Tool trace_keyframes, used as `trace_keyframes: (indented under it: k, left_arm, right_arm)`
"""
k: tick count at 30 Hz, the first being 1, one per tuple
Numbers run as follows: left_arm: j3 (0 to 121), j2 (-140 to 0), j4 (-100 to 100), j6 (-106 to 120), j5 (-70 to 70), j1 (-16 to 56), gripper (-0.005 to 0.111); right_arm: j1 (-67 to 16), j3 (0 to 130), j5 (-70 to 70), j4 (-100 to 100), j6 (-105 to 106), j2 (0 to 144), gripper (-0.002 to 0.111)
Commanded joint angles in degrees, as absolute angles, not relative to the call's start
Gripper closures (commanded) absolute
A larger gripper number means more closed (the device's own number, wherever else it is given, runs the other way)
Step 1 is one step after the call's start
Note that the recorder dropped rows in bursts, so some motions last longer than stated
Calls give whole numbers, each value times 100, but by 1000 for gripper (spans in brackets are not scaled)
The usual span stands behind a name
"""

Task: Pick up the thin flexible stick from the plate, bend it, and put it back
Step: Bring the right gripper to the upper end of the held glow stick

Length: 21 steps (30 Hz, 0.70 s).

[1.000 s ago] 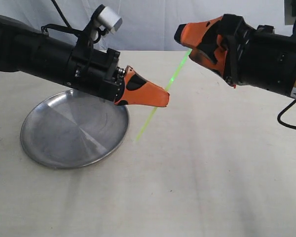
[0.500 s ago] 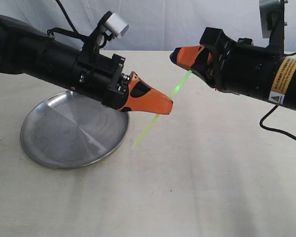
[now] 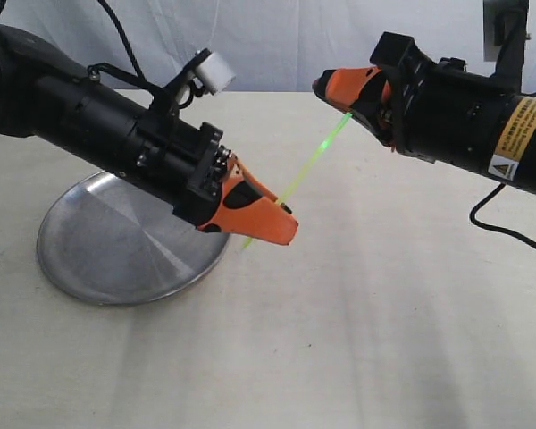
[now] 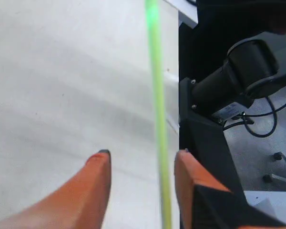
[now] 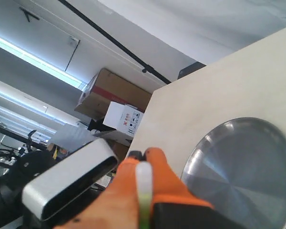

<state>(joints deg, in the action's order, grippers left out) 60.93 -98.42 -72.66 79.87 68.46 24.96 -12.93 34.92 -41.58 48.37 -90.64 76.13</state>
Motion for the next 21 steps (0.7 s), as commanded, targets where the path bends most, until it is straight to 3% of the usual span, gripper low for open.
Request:
trace_keyframes:
  k: [1,4,8,21]
  left_arm:
    - [6082,-9793,-7057,7815,6719,2529,57]
    - [6082,-9793,-7057,7815,6649,2529,70]
    - [6082,-9793,-7107,7841,6568,2529,105]
    - [6082,-9793,-7788,8459,6996,2529,106]
  right_arm:
    - [-1273,3528,-4289,4788,-8990,7627,108]
    - [-1273,3528,-4289,4788,-8990,7627,108]
    - [-1273,3528,-4289,4859,-8990,7627,108]
    - [-1273,3528,-3677,5632,-8802,7627,108]
